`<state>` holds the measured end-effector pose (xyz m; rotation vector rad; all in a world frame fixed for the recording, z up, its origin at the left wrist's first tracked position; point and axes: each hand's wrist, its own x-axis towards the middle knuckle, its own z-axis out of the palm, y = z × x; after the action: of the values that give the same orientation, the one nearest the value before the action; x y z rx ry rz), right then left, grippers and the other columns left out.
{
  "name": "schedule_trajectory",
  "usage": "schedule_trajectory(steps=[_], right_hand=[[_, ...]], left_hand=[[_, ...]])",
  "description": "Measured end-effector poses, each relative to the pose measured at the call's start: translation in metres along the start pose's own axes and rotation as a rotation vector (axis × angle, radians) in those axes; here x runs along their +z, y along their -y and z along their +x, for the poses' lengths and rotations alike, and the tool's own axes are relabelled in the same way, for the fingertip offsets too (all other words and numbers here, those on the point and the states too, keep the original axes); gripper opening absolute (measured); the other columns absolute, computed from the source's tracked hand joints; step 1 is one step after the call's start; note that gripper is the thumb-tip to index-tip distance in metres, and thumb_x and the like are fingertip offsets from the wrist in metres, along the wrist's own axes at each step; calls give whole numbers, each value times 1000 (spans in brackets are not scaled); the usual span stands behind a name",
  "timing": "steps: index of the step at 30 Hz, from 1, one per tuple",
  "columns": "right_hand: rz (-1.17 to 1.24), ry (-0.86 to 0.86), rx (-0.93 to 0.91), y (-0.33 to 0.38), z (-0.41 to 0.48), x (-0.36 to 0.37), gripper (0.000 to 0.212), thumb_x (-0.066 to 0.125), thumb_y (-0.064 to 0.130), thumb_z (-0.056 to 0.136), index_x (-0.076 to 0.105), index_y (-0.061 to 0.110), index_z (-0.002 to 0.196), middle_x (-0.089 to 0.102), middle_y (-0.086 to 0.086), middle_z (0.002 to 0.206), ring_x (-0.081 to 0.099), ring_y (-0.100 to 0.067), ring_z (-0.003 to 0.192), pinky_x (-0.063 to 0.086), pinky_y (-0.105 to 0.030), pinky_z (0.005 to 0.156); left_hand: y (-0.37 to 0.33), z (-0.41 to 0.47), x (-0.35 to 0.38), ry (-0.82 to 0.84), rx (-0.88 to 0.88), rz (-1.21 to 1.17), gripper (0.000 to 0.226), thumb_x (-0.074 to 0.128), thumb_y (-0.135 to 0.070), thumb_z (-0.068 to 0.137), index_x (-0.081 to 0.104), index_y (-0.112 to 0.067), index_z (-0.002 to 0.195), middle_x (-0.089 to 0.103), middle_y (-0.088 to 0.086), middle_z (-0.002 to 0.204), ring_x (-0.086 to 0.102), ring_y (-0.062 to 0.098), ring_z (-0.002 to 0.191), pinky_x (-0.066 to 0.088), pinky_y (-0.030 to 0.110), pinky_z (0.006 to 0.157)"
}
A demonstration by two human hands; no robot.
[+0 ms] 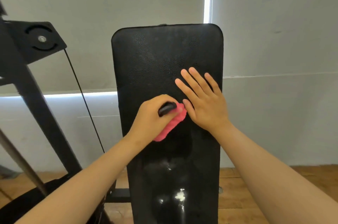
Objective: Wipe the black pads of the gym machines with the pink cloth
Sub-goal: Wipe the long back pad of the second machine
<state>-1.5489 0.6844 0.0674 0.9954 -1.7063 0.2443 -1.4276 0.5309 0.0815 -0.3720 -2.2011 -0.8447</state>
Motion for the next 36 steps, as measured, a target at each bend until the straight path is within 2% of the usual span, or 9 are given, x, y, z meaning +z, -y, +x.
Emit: schedule_trajectory(steps=[3, 11, 14, 18, 22, 26, 28, 32, 36], right_hand=[[28, -13, 12, 1, 1, 1, 49, 46, 28, 99, 40, 20, 146, 32, -4, 155, 24, -21, 146, 21, -43, 118], [127, 81, 103, 11, 2, -10, 51, 52, 18, 94, 44, 19, 144, 33, -3, 155, 21, -18, 146, 15, -42, 120], [361, 69, 352, 39, 0, -27, 42, 52, 13, 91, 54, 13, 133, 44, -3, 147, 28, -15, 143, 16, -30, 119], [682, 24, 777, 85, -2, -52, 33, 51, 41, 90, 59, 19, 113, 57, 8, 110, 51, -8, 105, 43, -23, 89], [993, 187, 1080, 107, 9, -56, 17, 63, 39, 89, 54, 31, 100, 60, 15, 94, 59, -1, 88, 48, -15, 73], [986, 51, 1194, 100, 7, -63, 15, 62, 24, 92, 55, 15, 82, 58, 7, 77, 55, -4, 70, 45, -16, 61], [1010, -11, 1261, 92, -1, -69, 20, 59, 20, 93, 51, 11, 77, 51, 3, 71, 47, -5, 63, 39, -16, 54], [1004, 24, 1335, 82, -24, -79, 12, 53, 11, 93, 49, 4, 84, 47, -1, 75, 43, -9, 66, 36, -19, 55], [997, 60, 1363, 80, -46, -89, 9, 53, 17, 95, 50, 12, 88, 51, 3, 80, 50, -8, 73, 40, -22, 60]], left_hand=[[-3, 11, 6, -62, -157, -144, 9, 72, -19, 85, 71, -15, 93, 71, -7, 87, 67, 5, 87, 50, 17, 79], [0, 11, 7, -73, -224, -206, 9, 73, -24, 84, 70, -18, 89, 70, -7, 83, 67, 6, 83, 52, 19, 75], [2, 17, -4, -66, -381, -347, 9, 73, -25, 82, 68, -18, 80, 69, -6, 73, 66, 4, 73, 52, 19, 65], [3, 21, -11, -52, -486, -500, 13, 74, -27, 80, 71, -15, 84, 73, 1, 80, 69, 10, 77, 51, 24, 67], [-1, 21, -10, -60, -489, -491, 12, 74, -26, 80, 70, -15, 79, 72, 1, 77, 68, 10, 75, 51, 23, 66], [-5, 22, -9, -92, -523, -519, 43, 58, -34, 92, 46, -19, 53, 47, -12, 49, 46, 2, 49, 39, 14, 54], [-8, 23, -8, -82, -507, -531, 42, 50, -41, 93, 61, -13, 63, 61, -4, 58, 57, 6, 56, 45, 17, 57], [-5, 20, 6, -117, -443, -415, 29, 61, -31, 92, 69, -9, 75, 71, 8, 67, 69, 19, 63, 52, 24, 58], [-2, 13, 23, -243, -353, -135, 25, 65, -30, 90, 63, -15, 70, 65, -2, 59, 65, 8, 55, 52, 22, 57]])
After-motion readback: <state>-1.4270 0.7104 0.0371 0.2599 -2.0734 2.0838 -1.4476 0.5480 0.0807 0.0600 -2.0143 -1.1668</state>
